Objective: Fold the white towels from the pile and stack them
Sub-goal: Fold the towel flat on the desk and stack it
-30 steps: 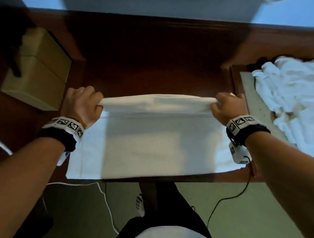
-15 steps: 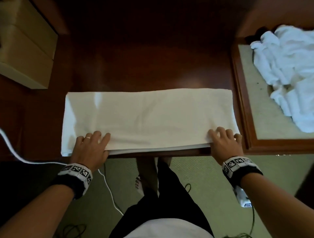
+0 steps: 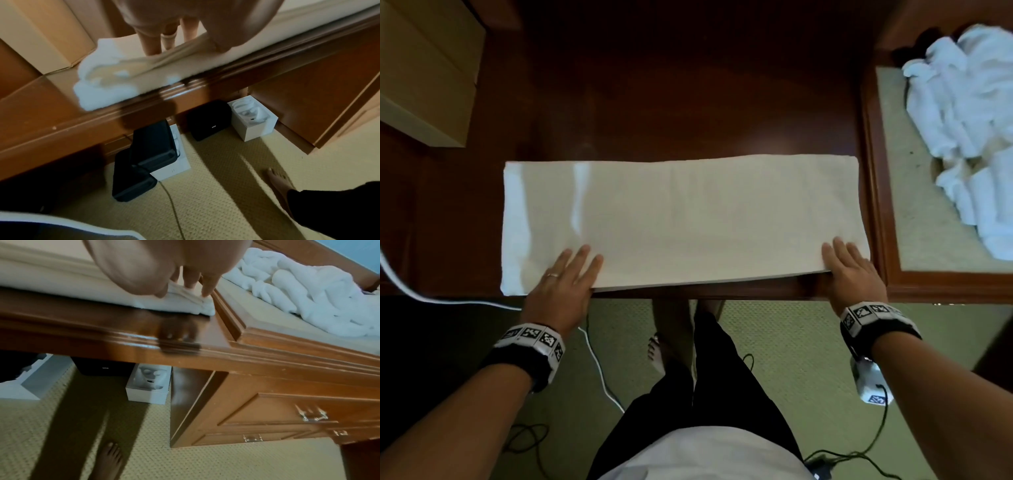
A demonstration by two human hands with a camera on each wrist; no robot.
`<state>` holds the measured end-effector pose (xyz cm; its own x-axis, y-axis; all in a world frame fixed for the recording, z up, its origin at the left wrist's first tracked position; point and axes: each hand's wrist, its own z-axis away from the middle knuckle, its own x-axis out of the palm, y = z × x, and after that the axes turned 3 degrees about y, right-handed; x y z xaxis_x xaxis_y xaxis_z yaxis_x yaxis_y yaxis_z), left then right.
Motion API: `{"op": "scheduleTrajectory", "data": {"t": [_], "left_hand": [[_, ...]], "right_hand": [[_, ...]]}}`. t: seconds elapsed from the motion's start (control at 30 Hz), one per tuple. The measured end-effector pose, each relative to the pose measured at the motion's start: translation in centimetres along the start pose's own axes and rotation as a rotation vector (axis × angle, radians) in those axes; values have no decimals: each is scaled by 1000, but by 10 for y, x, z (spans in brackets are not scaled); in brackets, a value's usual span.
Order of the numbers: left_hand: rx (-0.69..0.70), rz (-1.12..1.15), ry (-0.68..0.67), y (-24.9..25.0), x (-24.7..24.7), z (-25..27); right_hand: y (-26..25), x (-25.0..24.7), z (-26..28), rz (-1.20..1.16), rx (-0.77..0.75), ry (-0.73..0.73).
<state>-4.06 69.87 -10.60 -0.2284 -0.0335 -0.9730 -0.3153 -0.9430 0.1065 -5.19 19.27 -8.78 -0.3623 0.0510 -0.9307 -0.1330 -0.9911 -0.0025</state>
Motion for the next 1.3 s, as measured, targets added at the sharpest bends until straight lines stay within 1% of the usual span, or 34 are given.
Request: {"op": "scheduleTrajectory", "data": {"t": [0.07, 0.1, 0.17, 0.23, 0.27, 0.3, 0.33, 0.47, 0.53, 0.57, 0.63, 0.67, 0.7, 0.77, 0.8, 0.87, 0.93, 1.0, 1.07, 1.13, 1.17, 1.23, 1.27, 1.3], "left_hand": [[-32, 20, 10, -2, -3, 2], [-59, 31, 18, -7, -5, 3], [-112, 15, 27, -21, -11, 5], [-136, -17, 49, -37, -15, 10], [-143, -26, 60, -43, -16, 13], [-145, -23, 64, -49, -16, 17], [-151, -10, 54, -54, -16, 20], [-204, 21, -63, -50, -14, 30], [-223, 48, -26, -40, -17, 25], [-201, 66, 21, -33, -20, 19], [-108, 115, 103, -14, -24, 1], [-75, 123, 105, -2, -24, -12], [-70, 124, 73, 10, -25, -25], [-99, 91, -22, 30, -19, -46], [-103, 54, -66, 32, -13, -50], [-135, -5, -127, 18, -2, -49], [-234, -13, -140, -12, 3, -35], [-331, 9, -169, -37, 4, -24], [-388, 51, -180, -43, 1, -24], [-417, 68, -139, -27, -2, -37], [-394, 69, -121, -13, -2, -45], [-295, 68, -105, 19, 2, -58], [-271, 72, -105, 33, 6, -63], [-278, 76, -106, 42, 9, -67]], "right_hand": [[-16, 0, -4, 31, -38, 70], [-28, 1, -6, 43, -93, 115], [-57, 3, -8, 79, -273, 163], [-84, 6, -10, 111, -460, 164], [-93, 8, -11, 123, -512, 153], [-99, 9, -11, 124, -531, 142], [-102, 8, -10, 114, -529, 125], [-104, 4, 2, 94, -528, 33], [-114, -2, 2, 106, -512, 31], [-122, -7, 0, 93, -489, 47], [-142, -15, -9, 44, -441, 103], [-152, -16, -13, 30, -433, 123], [-162, -15, -17, 31, -431, 121], [-179, -7, -22, 65, -419, 45], [-183, -1, -23, 82, -414, 9], [-184, 7, -24, 85, -402, -25], [-179, 12, -21, 74, -403, -47], [-179, 12, -19, 73, -424, -50], [-190, 7, -23, 53, -437, -41], [-209, 4, -34, 5, -439, 7], [-218, 3, -41, -11, -441, 13], [-229, 4, -50, -23, -450, 6], [-228, 6, -53, -21, -459, 13], [-221, 9, -55, -15, -464, 24]]}}
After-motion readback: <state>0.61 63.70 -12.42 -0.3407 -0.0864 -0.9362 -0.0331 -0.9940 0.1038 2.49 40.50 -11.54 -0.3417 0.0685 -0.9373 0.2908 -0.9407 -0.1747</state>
